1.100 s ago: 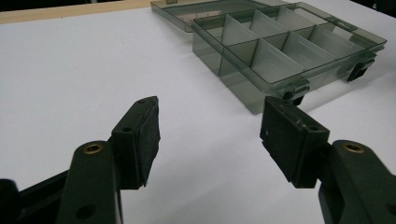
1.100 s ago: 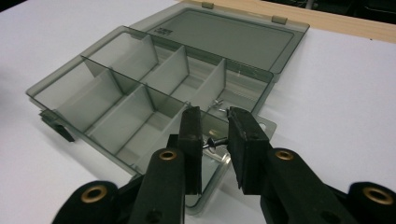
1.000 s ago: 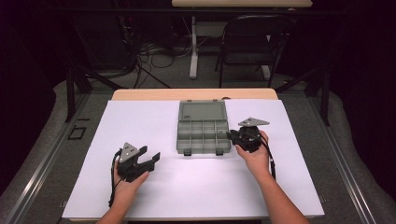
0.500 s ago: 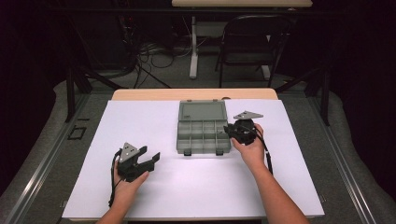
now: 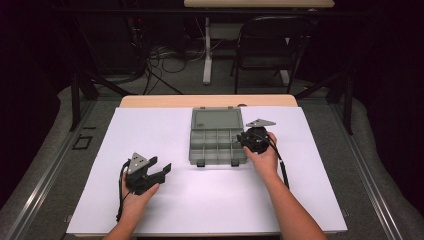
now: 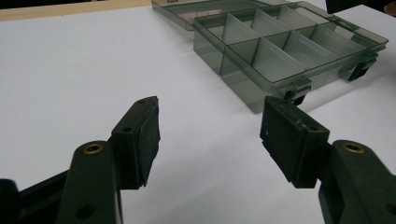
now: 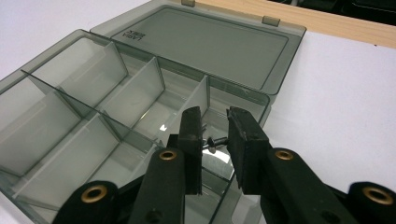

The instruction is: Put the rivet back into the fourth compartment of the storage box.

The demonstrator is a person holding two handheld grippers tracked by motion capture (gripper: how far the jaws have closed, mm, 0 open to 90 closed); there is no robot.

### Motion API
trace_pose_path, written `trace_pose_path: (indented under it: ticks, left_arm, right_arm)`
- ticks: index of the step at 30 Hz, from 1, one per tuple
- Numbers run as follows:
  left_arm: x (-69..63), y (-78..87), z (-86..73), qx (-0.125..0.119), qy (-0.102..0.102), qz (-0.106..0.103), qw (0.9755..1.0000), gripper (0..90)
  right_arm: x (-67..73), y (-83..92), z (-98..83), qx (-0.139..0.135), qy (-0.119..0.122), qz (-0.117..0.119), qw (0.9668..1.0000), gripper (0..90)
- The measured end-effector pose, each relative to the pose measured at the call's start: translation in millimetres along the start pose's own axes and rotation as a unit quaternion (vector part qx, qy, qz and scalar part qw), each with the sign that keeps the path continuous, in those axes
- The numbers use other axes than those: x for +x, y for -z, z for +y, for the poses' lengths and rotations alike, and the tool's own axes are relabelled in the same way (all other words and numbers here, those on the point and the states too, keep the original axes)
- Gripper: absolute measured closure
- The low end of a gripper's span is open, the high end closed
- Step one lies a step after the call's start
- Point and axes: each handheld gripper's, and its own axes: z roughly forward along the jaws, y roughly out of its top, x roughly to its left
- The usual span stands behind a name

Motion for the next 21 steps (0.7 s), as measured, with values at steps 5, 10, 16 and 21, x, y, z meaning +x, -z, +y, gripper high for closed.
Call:
trace_pose_path:
  ticks: [5,10,16,21]
  left_arm:
    - [-0.3,-0.4,-0.4,-0.005,0.000,0.001,1.0000,37.4]
    - [-0.1,-0.4,-0.6,-0.005,0.003,0.000,1.0000,37.4]
    - [-0.3,-0.6,-0.7,-0.004,0.004,0.000,1.0000,37.4]
    - [-0.2,-0.6,-0.6,-0.003,0.002,0.000,1.0000,37.4]
  right_arm:
    - [2.5,-3.8,-0.7,-0.001,0.002,0.001,1.0000,75.5]
    - [2.5,-6.5,-2.0,0.002,-0.002,0.002,1.0000,75.4]
    - [3.0,-8.4,-2.8,0.004,-0.001,0.003,1.0000,75.4]
    - [4.2,-8.6,-2.8,0.001,0.002,0.001,1.0000,75.4]
